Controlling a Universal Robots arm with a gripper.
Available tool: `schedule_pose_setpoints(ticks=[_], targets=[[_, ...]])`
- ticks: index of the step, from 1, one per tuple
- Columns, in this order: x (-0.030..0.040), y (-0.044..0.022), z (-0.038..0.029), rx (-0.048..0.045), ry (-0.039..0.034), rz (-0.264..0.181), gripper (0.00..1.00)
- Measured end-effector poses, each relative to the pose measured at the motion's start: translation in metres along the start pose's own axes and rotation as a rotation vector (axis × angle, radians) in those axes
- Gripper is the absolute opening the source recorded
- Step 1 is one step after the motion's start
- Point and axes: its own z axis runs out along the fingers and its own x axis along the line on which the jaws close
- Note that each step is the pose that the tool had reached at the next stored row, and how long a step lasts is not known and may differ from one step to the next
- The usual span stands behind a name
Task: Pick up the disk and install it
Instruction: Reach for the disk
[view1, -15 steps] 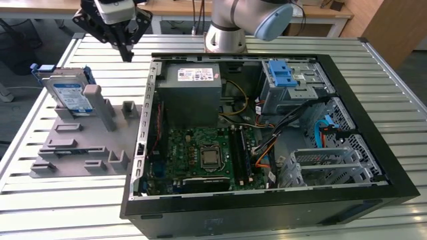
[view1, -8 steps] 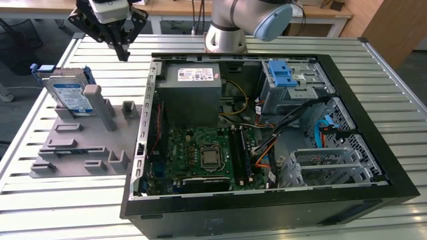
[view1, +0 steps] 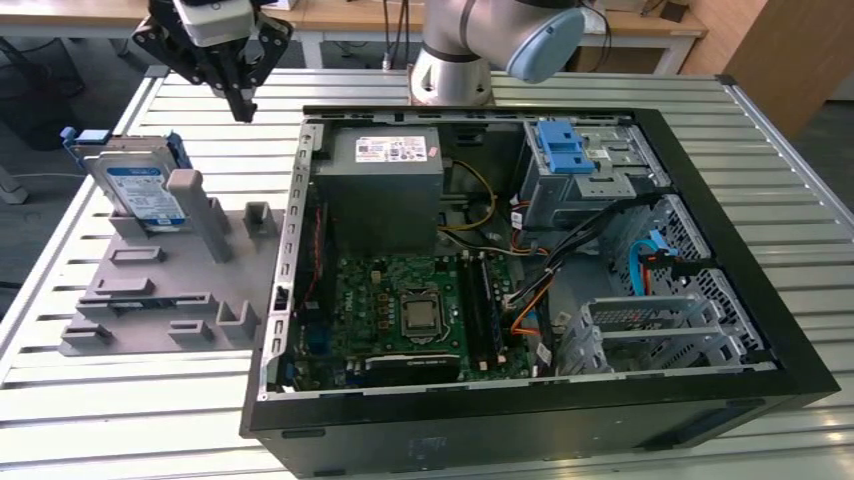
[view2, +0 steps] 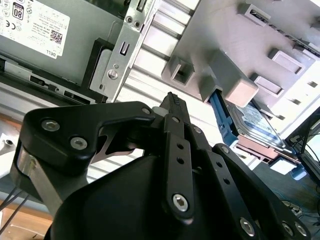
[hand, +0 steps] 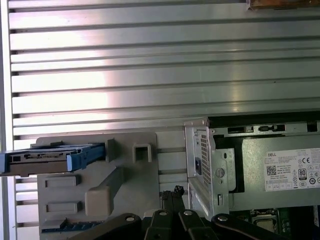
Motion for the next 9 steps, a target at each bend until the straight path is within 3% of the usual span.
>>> schedule_pose_setpoints(ticks=[9], targets=[[0.0028,-0.0001,0.0002,0.0,0.0,0.0,0.11]])
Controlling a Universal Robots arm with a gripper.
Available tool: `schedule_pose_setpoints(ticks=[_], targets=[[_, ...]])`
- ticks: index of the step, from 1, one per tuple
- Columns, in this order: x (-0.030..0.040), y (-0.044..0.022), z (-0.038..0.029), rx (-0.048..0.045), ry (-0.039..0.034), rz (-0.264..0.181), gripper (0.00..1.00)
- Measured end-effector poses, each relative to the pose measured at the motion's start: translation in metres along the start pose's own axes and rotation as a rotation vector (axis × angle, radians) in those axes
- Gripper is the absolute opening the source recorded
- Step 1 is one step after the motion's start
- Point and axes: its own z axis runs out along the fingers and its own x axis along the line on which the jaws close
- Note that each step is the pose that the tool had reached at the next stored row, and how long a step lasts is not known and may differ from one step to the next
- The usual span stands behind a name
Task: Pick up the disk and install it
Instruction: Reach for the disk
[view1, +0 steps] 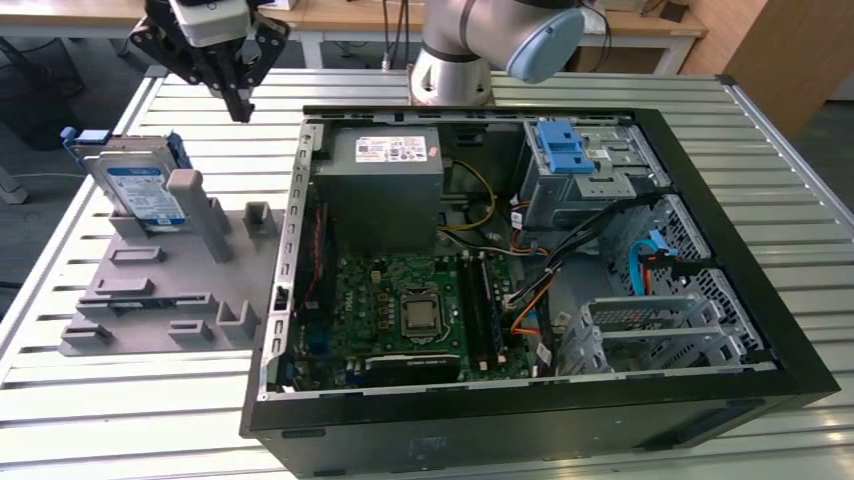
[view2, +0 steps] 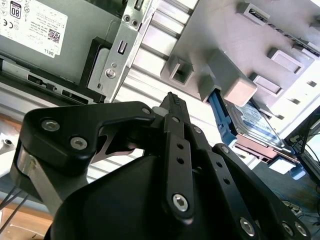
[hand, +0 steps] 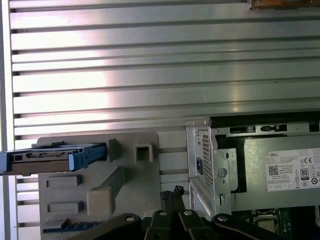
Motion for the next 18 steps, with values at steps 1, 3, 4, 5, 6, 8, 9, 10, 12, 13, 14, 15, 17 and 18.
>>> schedule_pose_setpoints(ticks=[1,3,4,5,6,8,9,10,12,13,14,15,17,18], targets=[[0.0007,0.0,0.0001,-0.0001,-0.0001,0.0,0.11],[0.0021,0.0001,0.0003,-0.0001,-0.0001,0.0,0.11],[0.0027,0.0001,0.0005,-0.0001,-0.0001,0.0,0.11],[0.0033,0.0001,0.0007,-0.0001,-0.0001,0.0,0.11],[0.0039,0.0001,0.0008,-0.0001,0.0,0.0,0.11],[0.0053,0.0,0.0009,0.0,0.0001,0.0,0.11],[0.0061,0.0,0.0011,0.0,0.0001,0.0,0.11],[0.0069,0.0,0.0012,-0.0001,0.0,0.0,0.11],[0.0088,0.0,0.0013,-0.0001,0.0,0.0,0.11],[0.0098,0.0,0.0014,-0.0001,0.0,0.0,0.11],[0.0108,0.0,0.0015,-0.0001,0.0,0.0,0.11],[0.0118,0.0,0.0016,-0.0001,0.0,0.0,0.11],[0.0138,0.0,0.0018,-0.0001,-0.0001,0.0,0.11],[0.0147,0.0,0.0018,-0.0001,0.0,0.0,0.11]])
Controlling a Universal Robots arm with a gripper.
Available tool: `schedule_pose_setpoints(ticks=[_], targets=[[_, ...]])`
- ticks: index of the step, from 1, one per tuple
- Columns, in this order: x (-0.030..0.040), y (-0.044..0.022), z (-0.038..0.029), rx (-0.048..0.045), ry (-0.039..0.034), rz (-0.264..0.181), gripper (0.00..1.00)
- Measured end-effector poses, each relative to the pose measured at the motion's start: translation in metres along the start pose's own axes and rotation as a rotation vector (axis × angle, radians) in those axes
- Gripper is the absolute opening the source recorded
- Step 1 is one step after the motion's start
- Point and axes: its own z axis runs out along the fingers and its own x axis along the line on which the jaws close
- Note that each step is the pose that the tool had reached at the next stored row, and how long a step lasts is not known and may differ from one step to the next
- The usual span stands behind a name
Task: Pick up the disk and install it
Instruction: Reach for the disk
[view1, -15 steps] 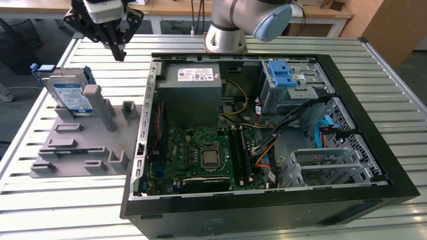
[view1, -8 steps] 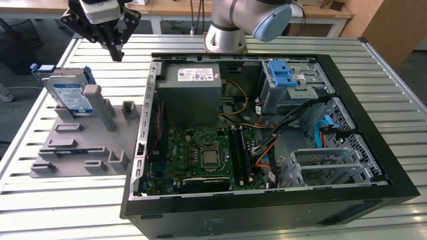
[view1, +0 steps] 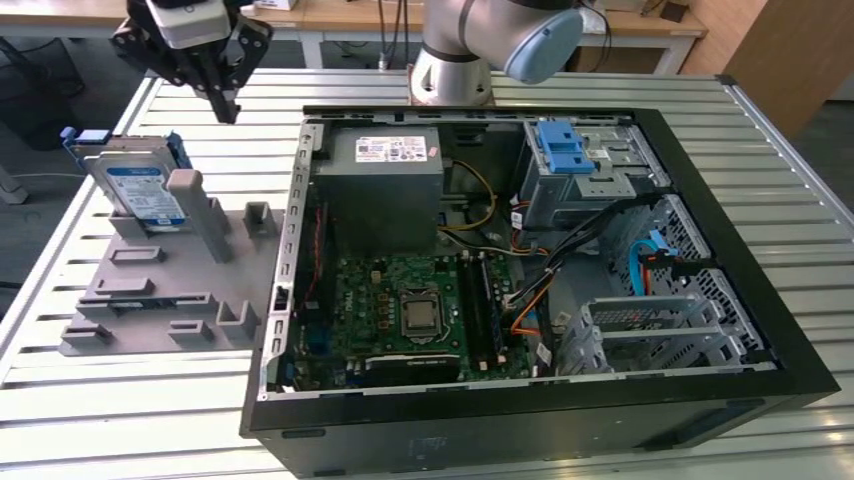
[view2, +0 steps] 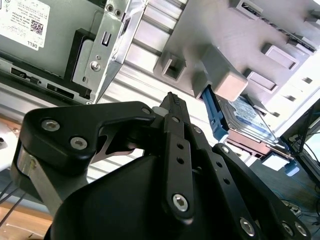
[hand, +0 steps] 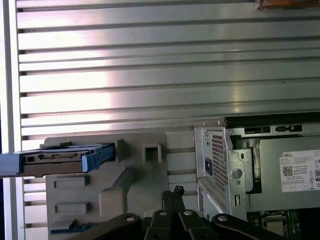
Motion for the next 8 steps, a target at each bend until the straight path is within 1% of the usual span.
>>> schedule_pose_setpoints(ticks=[8], targets=[[0.0079,0.0,0.0008,0.0,0.0001,0.0,0.11]])
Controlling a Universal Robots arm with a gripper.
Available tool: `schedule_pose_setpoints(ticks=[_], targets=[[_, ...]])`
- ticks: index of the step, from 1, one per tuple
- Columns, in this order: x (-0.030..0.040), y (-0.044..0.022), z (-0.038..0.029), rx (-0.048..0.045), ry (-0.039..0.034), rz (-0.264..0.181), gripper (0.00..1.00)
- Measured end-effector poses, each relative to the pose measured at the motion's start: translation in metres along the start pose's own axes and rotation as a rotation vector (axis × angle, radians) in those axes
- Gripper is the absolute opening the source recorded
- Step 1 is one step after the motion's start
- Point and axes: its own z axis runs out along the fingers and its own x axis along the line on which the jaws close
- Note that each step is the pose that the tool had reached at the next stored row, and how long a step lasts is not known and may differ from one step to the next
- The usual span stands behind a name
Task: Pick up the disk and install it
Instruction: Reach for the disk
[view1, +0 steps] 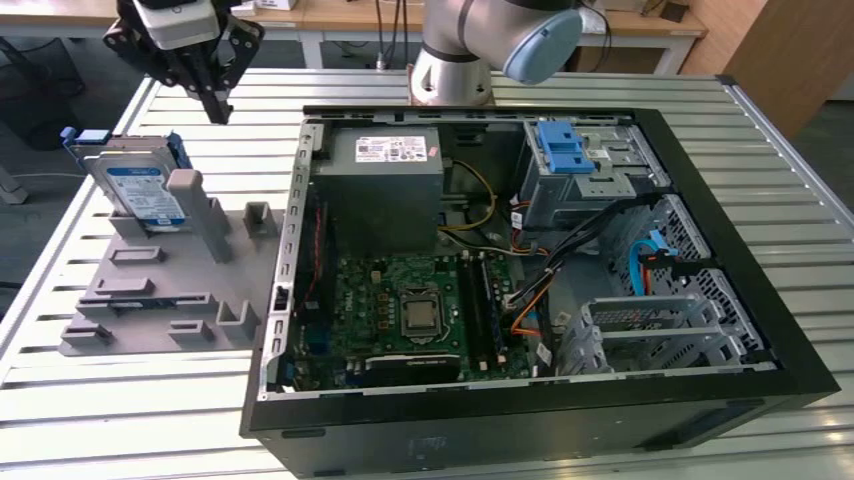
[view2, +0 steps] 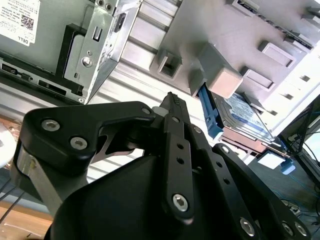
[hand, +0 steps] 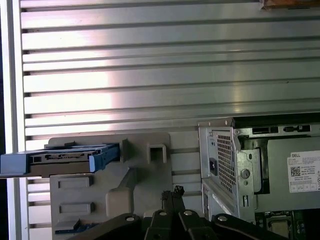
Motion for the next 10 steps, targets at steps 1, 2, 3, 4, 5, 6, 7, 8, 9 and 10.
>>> schedule_pose_setpoints(ticks=[1,2,3,4,5,6,7,8,9,10], targets=[[0.001,0.0,0.0001,-0.0001,-0.0001,0.0,0.11],[0.0021,0.0,0.0002,0.0,-0.0001,0.0,0.11],[0.0031,-0.0001,0.0003,0.0,0.0,0.0,0.11],[0.0041,-0.0001,0.0004,0.0,0.0,0.0,0.11],[0.0052,-0.0001,0.0005,0.0,0.0,0.0,0.11],[0.0063,-0.0001,0.0007,0.0,0.0,0.0,0.11],[0.0073,-0.0001,0.0008,0.0,0.0,0.0,0.11],[0.0083,-0.0001,0.0009,0.0,0.0,0.0,0.11],[0.0093,-0.0001,0.001,0.0,0.0,0.0,0.11],[0.0103,-0.0001,0.0012,-0.0001,-0.0001,0.0,0.11]])
